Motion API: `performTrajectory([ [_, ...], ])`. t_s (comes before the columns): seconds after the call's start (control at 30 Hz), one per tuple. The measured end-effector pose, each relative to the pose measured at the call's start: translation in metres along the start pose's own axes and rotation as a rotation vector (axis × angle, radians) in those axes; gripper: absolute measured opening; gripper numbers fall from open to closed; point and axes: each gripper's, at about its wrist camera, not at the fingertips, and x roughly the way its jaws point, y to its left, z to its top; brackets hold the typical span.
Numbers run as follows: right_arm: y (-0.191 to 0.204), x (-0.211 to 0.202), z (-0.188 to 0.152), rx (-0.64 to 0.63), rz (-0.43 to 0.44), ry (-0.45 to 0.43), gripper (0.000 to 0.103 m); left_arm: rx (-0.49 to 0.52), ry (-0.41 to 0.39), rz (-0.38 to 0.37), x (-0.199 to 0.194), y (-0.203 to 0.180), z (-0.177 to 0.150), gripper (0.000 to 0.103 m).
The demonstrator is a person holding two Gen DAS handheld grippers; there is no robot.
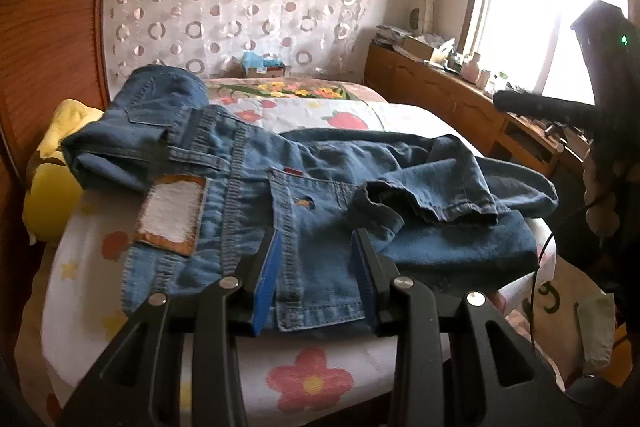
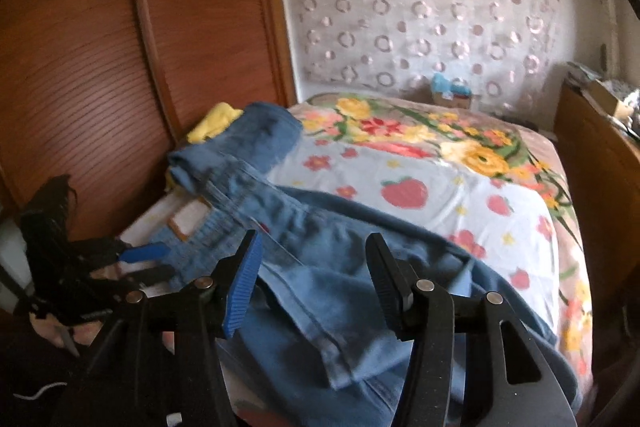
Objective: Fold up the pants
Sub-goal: 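Lay the leg over the jeans and open the right tool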
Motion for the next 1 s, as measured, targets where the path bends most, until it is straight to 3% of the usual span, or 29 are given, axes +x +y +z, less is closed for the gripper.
performTrajectory([
  [0.2, -0.017, 0.010, -0.035, 0.043, -0.069, 0.044, 0.057, 0.024, 0.035, -0.019, 0.019, -0.013, 0.000, 0.034],
  [0.3, -0.023, 0.017, -0.052, 0.057, -0.092, 0.060, 0.063, 0.039, 0.047, -0.026, 0.026, -0.019, 0.000, 0.034],
  [0.6, -0.034, 0.042, -0.092, 0.110, -0.104, 0.100, 0.065, 0.062, 0.088, -0.030, 0.043, -0.031, -0.004, 0.034],
  [1.0, -0.044, 0.061, -0.117, 0.189, -0.074, 0.038, 0.071, 0.054, 0.112, -0.024, 0.056, -0.030, -0.010, 0.034],
])
